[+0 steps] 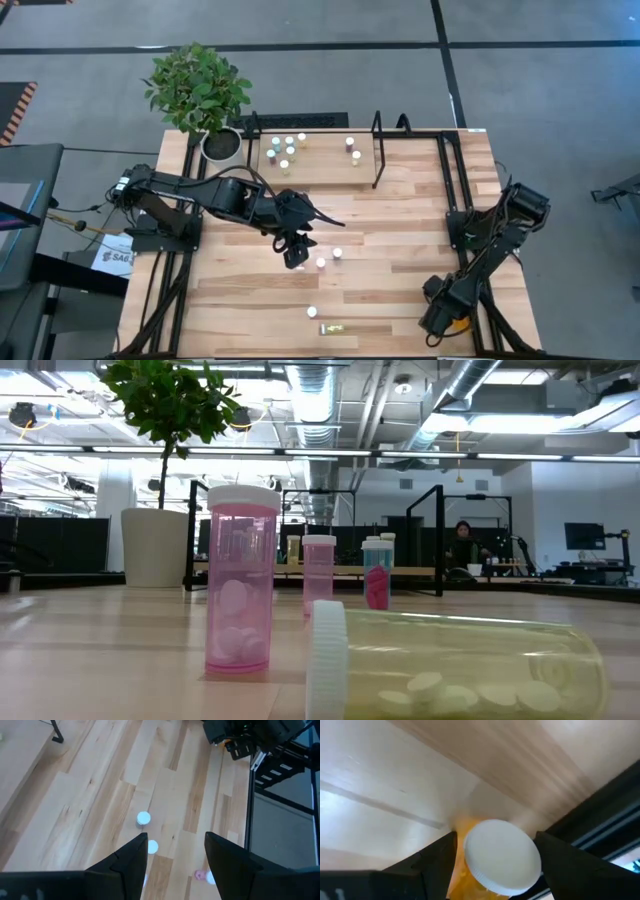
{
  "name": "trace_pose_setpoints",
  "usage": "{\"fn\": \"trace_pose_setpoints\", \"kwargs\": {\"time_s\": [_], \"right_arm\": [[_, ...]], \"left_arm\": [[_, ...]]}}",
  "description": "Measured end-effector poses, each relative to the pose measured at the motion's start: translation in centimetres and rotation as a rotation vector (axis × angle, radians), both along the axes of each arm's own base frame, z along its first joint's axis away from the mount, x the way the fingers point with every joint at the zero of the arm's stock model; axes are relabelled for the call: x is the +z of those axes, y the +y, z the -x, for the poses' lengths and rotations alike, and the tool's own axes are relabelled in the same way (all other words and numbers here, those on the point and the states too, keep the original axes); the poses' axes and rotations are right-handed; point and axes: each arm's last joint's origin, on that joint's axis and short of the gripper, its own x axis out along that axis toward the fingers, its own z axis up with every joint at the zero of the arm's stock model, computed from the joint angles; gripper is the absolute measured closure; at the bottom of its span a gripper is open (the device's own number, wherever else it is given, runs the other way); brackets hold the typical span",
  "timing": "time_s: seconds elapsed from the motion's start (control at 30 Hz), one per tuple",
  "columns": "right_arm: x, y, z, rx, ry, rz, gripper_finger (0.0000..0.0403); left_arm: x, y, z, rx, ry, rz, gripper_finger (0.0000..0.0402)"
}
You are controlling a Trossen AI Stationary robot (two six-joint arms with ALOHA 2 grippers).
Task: Pick and place medicine bottles onto shelf by color
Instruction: Put the orange pill bottle on the shelf
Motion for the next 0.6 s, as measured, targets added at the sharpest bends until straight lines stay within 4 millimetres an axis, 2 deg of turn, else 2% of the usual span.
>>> {"fn": "trace_pose_setpoints", "kwargs": {"time_s": [0.23, 0.6], "right_arm": [[0.0, -0.3, -0.9, 0.045, -0.062, -0.036, 0.0122], [0.0, 0.1, -1.3, 0.051, -0.113, -0.074, 0.0202]], "left_arm": [[0.0, 0.0, 0.0, 0.014, 0.001, 0.013, 0.0219], [0.0, 0.0, 0.0, 0.031, 0.002, 0.027, 0.0219]]}}
